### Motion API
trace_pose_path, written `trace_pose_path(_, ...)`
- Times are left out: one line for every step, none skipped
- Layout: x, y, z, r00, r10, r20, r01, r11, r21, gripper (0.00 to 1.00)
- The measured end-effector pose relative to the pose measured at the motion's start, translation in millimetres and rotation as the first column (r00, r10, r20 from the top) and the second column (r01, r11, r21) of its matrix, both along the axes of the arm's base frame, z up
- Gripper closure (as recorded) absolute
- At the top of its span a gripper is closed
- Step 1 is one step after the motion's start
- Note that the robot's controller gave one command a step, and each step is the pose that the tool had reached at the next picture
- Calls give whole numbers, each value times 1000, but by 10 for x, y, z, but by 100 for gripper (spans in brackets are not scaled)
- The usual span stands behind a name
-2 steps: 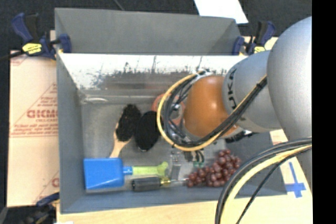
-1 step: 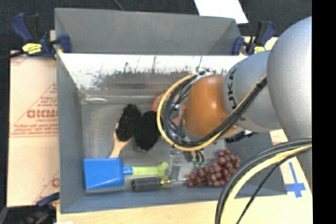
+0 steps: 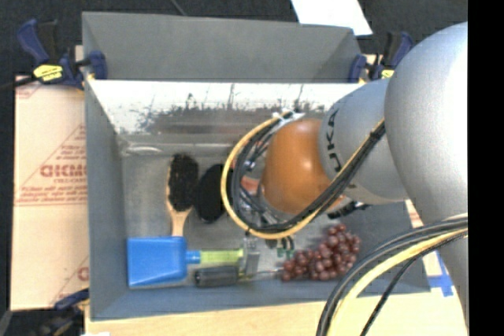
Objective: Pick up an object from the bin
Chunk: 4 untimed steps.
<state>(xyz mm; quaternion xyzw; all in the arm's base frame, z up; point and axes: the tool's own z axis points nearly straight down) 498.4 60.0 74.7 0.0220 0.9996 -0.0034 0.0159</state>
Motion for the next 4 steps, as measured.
trace_pose_path(135,-129,10,1000,-28,0,28,1000,1,0)
trace_pose_path(336,42,-33,999,-43,6,43,999,2,0)
trace_pose_path(62,214,-21,1000,5,17,-5,1000,-2,0)
trace_pose_path(409,2,-32,1000,9,13,-9,1000,-1,0)
